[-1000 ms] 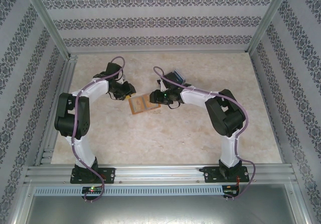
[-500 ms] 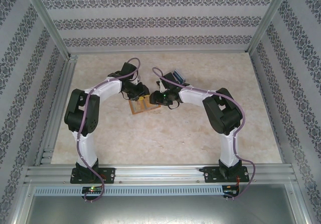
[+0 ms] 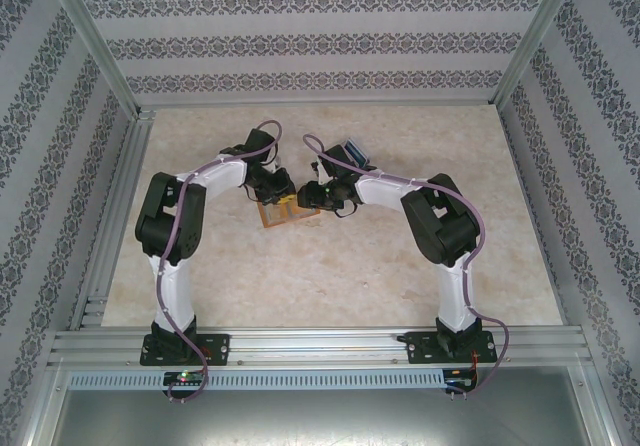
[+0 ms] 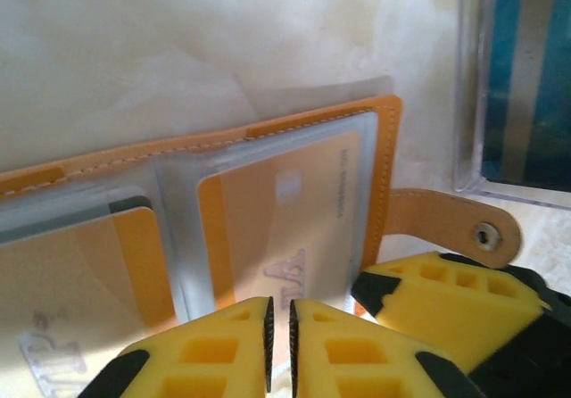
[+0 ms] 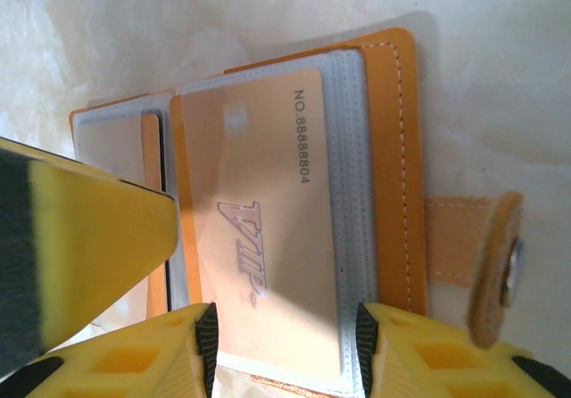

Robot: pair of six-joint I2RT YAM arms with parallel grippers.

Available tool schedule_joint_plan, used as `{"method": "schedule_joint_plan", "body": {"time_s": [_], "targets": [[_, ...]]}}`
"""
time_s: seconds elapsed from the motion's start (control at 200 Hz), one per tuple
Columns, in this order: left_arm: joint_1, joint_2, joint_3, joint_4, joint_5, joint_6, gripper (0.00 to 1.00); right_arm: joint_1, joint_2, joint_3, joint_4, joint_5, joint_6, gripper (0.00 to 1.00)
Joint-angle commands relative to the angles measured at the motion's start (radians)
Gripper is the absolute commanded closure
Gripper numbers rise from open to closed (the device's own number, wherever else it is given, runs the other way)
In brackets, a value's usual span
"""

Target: Put the credit cards into the card holder

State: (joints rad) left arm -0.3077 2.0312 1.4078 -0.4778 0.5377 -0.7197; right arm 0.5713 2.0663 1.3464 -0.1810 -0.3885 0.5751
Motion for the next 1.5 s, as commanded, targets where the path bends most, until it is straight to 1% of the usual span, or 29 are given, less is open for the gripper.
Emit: {"method": "schedule_joint_plan", "body": {"time_s": [0.0,0.055,0.205,0.49,0.635,0.904,1.169,1.274,1.434,1.494], "targets": [[-0.009,0.033,0.022,-0.028,-0.037,0.0,0.88,-0.008,0.019,0.022,-0.009,-0.017,-0.014,0.53],[-0.009,0.035,0.02,-0.036,-0.047,0.0,0.9,-0.008,0.018,0.022,-0.007,-0.022,-0.012,0.53],[-0.011,0.04,-0.002,-0.032,-0.057,-0.003,1.0,-0.011,0.023,0.021,0.011,-0.037,0.002,0.53],[-0.011,0.031,-0.052,-0.012,-0.064,-0.011,1.0,-0.027,0.043,0.002,0.122,-0.133,0.095,0.53],[-0.01,0.027,-0.054,0.001,-0.054,-0.015,1.0,-0.03,0.051,0.013,0.137,-0.165,0.114,0.53],[-0.01,0.005,-0.035,0.001,-0.053,-0.014,1.0,-0.032,-0.001,0.005,0.148,-0.172,0.125,0.53],[-0.011,-0.033,-0.029,0.005,-0.055,-0.025,1.0,-0.033,-0.021,0.019,0.164,-0.211,0.147,0.53],[-0.009,-0.055,-0.035,0.01,-0.064,-0.03,0.97,-0.033,-0.035,0.014,0.17,-0.217,0.152,0.53],[-0.008,-0.091,-0.045,0.008,-0.076,-0.033,0.88,-0.034,-0.045,0.013,0.181,-0.23,0.166,0.53],[-0.005,-0.107,-0.051,0.011,-0.083,-0.036,0.86,-0.033,-0.045,0.013,0.181,-0.235,0.169,0.53]]}}
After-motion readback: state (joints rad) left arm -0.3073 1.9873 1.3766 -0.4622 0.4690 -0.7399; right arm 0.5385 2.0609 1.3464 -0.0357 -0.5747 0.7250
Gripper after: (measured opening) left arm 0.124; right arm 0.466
